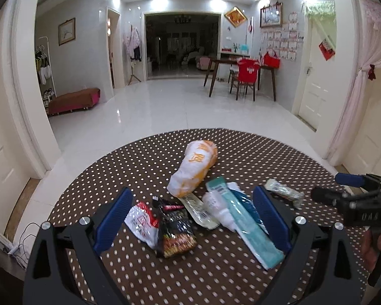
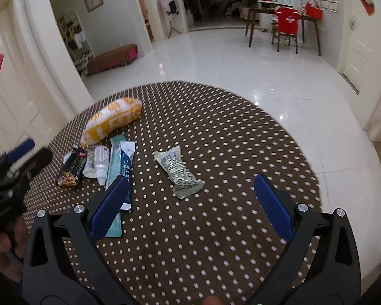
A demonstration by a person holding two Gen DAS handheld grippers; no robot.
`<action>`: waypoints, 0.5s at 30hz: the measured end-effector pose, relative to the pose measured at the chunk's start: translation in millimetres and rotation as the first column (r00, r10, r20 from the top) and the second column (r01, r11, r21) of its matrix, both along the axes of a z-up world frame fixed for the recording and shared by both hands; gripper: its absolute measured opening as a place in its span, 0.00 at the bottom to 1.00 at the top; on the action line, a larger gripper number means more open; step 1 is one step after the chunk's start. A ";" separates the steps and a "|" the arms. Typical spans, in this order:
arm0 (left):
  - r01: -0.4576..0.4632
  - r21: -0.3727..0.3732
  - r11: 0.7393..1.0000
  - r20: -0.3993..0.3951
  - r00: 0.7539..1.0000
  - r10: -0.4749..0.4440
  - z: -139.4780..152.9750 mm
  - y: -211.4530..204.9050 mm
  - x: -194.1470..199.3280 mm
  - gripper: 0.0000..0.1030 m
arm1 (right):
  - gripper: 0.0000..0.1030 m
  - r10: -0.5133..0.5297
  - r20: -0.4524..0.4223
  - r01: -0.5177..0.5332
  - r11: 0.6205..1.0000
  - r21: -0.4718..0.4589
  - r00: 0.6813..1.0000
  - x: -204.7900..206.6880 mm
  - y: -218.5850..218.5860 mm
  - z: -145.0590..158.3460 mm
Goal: Collect trash
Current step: 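Grasp the white-orange snack bag with left tool while right tool grasps grey packet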
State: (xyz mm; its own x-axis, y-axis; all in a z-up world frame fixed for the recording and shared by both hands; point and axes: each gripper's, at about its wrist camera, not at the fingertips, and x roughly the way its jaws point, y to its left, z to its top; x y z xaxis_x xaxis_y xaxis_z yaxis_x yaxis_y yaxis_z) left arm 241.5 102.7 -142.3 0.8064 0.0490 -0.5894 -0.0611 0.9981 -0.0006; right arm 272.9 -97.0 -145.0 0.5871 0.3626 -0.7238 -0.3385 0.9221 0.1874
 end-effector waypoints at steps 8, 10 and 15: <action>0.010 0.048 0.999 -0.120 0.993 -0.004 -24.2 8.0 68.8 0.91 | 0.93 0.041 -0.031 -0.043 0.997 -0.056 0.999 24.0 27.6 -25.7; 0.014 0.056 0.998 -0.147 0.989 -0.005 -28.6 8.1 82.8 0.91 | 0.86 0.054 -0.033 -0.056 0.996 -0.069 0.998 26.8 33.2 -30.0; 0.021 0.069 0.997 -0.181 0.983 -0.009 -37.6 9.0 106.7 0.91 | 0.59 0.072 -0.048 -0.077 0.992 -0.103 0.996 33.0 43.0 -40.2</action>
State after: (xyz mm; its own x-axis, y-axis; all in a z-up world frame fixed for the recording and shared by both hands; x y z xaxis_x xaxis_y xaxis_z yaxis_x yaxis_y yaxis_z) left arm 348.2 111.8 -179.9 0.6879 0.0839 -0.7209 -0.0389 0.9961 0.0788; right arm 305.9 -54.0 -185.3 0.5279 0.3249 -0.7847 -0.4003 0.9100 0.1074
